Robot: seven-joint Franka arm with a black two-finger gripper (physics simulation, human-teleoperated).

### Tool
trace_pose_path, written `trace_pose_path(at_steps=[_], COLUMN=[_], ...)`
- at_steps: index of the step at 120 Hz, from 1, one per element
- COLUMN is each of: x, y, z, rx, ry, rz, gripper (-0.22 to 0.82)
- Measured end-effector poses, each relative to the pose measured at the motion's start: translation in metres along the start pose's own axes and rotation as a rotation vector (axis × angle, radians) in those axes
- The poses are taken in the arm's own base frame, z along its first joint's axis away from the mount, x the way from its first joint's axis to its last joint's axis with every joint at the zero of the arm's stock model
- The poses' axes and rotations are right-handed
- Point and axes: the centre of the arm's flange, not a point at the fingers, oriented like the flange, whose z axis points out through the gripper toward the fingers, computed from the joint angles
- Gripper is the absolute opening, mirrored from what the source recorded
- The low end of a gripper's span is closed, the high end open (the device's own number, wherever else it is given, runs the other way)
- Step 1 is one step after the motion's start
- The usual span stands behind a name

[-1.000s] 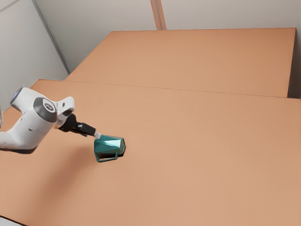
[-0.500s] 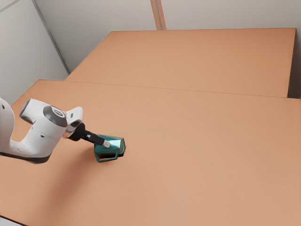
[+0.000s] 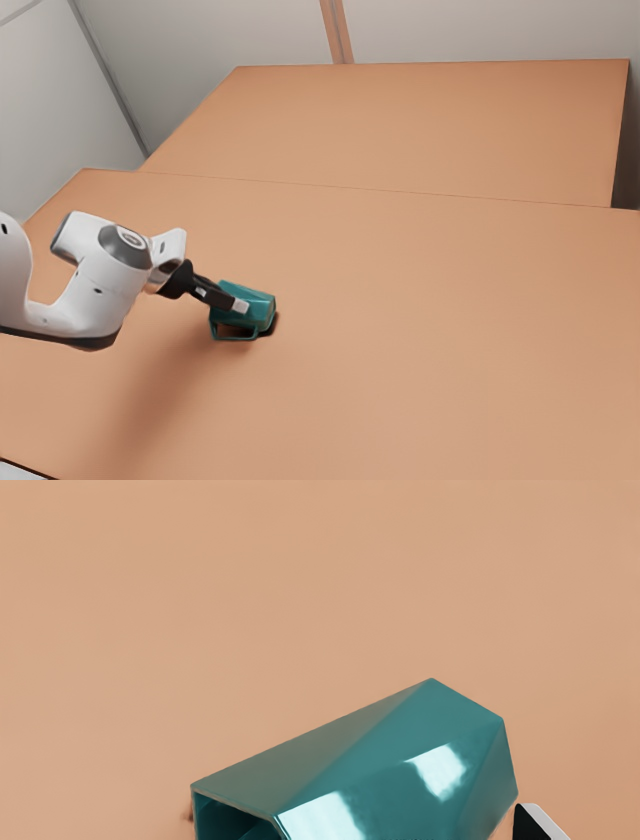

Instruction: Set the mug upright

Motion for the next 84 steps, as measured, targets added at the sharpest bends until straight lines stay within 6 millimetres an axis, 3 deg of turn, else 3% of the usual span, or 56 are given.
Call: trace_pose_path(at_steps=[84], x=[0.029], y=[0.034], z=[0.000], rx=[-0.043], ry=[0.051], rz=[0.117], gripper=[0.07])
